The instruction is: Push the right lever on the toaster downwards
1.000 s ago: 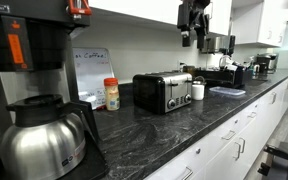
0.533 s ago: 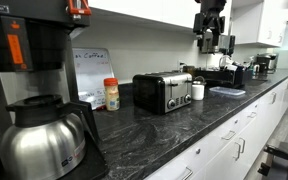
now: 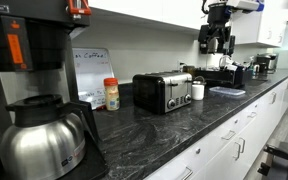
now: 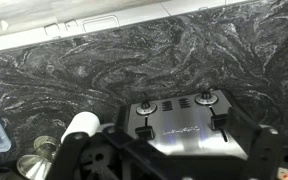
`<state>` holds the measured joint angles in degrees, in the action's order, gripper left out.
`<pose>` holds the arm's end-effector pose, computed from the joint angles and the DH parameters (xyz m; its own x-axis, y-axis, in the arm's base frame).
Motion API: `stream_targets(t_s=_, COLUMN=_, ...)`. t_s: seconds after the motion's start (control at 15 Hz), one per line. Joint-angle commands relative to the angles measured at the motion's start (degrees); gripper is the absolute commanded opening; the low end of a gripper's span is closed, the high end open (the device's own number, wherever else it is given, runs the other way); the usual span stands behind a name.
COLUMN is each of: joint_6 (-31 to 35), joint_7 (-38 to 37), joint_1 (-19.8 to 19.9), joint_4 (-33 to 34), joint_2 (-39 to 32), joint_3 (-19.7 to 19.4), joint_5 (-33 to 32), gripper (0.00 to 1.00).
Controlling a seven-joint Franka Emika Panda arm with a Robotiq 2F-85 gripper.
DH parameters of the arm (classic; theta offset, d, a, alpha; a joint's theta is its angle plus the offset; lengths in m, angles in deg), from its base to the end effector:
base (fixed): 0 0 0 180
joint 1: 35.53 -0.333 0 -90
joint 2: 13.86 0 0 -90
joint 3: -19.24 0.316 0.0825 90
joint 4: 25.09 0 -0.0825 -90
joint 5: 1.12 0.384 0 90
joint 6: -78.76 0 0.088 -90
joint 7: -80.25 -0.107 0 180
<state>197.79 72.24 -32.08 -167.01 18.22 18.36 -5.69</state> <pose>0.3938 -0.0343 0.5004 0.9707 -0.1735 0.1663 -0.1830 -0.9821 0.0441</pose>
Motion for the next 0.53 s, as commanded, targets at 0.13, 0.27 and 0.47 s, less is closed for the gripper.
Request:
stream_targets(t_s=0.13, joint_6=6.14, joint_7=0.94, joint_1=2.38, joint_4=-2.28, joint_2=-2.27, joint_3=-0.78, joint_5=-1.94, gripper=0.89)
stream_targets(t_s=0.27, joint_6=7.48, joint_7=1.08, joint_1=2.88, joint_4=-1.73, joint_2=-4.28, joint_3=-1.08, joint_5=-2.45, gripper=0.68)
stream_targets(t_s=0.47, joint_6=9.3, joint_7=1.12, joint_1=3.31, joint_4=-0.46, joint_2=-7.3, joint_3=-1.69, joint_5=-2.77, gripper=0.45)
